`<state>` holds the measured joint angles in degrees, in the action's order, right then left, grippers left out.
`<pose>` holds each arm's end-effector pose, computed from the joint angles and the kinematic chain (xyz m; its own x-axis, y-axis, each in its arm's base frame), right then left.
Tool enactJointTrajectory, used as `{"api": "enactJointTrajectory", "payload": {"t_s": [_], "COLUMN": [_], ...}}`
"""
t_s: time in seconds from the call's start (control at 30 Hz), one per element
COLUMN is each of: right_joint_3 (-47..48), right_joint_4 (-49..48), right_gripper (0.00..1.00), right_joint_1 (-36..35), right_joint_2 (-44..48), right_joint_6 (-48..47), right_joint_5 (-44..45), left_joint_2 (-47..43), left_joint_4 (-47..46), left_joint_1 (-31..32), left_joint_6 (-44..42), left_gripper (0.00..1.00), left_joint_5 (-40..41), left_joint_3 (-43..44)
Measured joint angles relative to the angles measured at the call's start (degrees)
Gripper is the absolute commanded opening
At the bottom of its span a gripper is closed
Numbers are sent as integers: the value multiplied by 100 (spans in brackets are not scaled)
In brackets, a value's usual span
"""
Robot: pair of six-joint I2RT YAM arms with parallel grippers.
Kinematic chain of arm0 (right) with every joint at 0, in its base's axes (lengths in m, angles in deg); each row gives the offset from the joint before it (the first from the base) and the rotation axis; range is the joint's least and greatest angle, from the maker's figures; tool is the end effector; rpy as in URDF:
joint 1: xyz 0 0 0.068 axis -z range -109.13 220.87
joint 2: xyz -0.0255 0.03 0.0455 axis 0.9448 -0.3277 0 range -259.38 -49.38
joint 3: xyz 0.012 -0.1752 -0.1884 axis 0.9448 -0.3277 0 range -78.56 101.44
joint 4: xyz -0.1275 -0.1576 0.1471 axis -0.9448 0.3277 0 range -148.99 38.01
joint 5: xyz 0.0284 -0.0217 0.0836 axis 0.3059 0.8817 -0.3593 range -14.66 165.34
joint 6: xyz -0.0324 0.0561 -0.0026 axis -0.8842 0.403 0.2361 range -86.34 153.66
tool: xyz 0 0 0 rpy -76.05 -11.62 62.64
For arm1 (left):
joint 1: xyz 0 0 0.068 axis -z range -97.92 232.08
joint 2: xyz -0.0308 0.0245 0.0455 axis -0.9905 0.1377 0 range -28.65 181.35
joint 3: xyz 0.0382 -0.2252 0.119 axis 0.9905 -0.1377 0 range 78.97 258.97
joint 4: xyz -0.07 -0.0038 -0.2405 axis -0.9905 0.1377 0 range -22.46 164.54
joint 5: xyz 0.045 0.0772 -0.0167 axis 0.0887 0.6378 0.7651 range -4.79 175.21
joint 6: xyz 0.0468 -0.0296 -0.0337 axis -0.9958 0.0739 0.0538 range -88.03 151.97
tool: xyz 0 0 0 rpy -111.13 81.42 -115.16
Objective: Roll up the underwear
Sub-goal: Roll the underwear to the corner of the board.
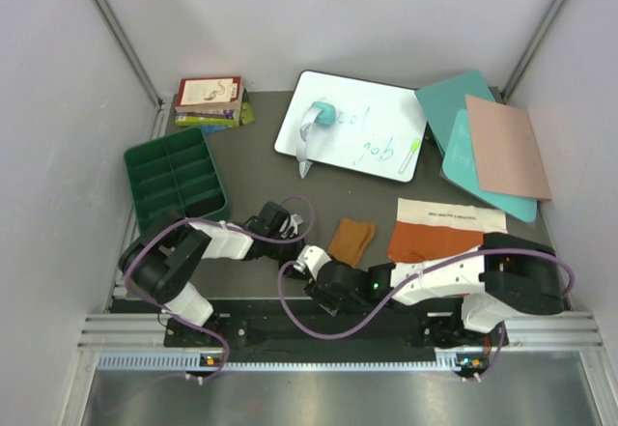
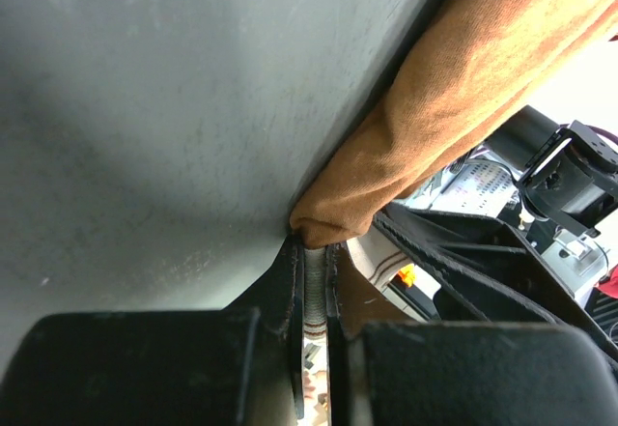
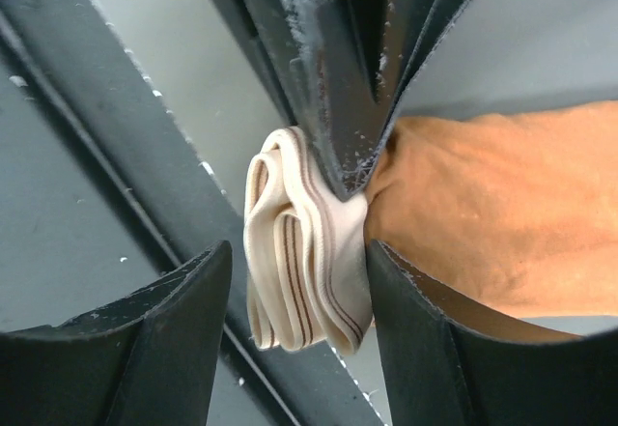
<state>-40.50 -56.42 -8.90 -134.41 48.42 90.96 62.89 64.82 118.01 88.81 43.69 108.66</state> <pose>0.0633 0.2742 0.1378 -0.3641 -0.6368 -0.6797 -0.8521 0.5224 -0.0329 0.1803 -0.1722 0.0882 -0.9785 -0.0650 0.1956 -0.1909 0.6441 -0.7407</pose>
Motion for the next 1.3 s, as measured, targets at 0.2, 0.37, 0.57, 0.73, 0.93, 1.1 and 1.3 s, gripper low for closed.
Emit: {"api": "enactJointTrajectory", "payload": {"t_s": [0.2,0.37,0.57,0.73,0.93,1.1,1.3], "right_joint_3": [133,238,256,31,-358,-439,-431], "right_joint_4": [118,170,151,-260,-817,-1119,-1292], "right_gripper": [31,9,0,0,0,0,0], "right_joint_1": [-11,-39,-28,431,1534,2273,2924], "right_joint_2": [-249,-321,-304,-101,76,-103,-496], "right_joint_6": [79,149,127,190,463,754,1073], "right_joint_5": [321,501,481,-527,-2262,-3499,-4590], "left_joint_2": [0,-2,-136,-782,-1906,-2518,-2833], "left_joint_4": [24,66,103,363,494,417,-267], "left_joint_1": [-42,-81,-136,-380,-625,-625,-529], "left_joint_6": [2,4,-20,-162,-354,-651,-896], "left_gripper": [0,0,21,49,52,54,56], "left_joint_5": [-28,-70,-24,201,839,1342,1499], "left_joint_3": [0,-2,-35,-227,-315,-610,-1080]}}
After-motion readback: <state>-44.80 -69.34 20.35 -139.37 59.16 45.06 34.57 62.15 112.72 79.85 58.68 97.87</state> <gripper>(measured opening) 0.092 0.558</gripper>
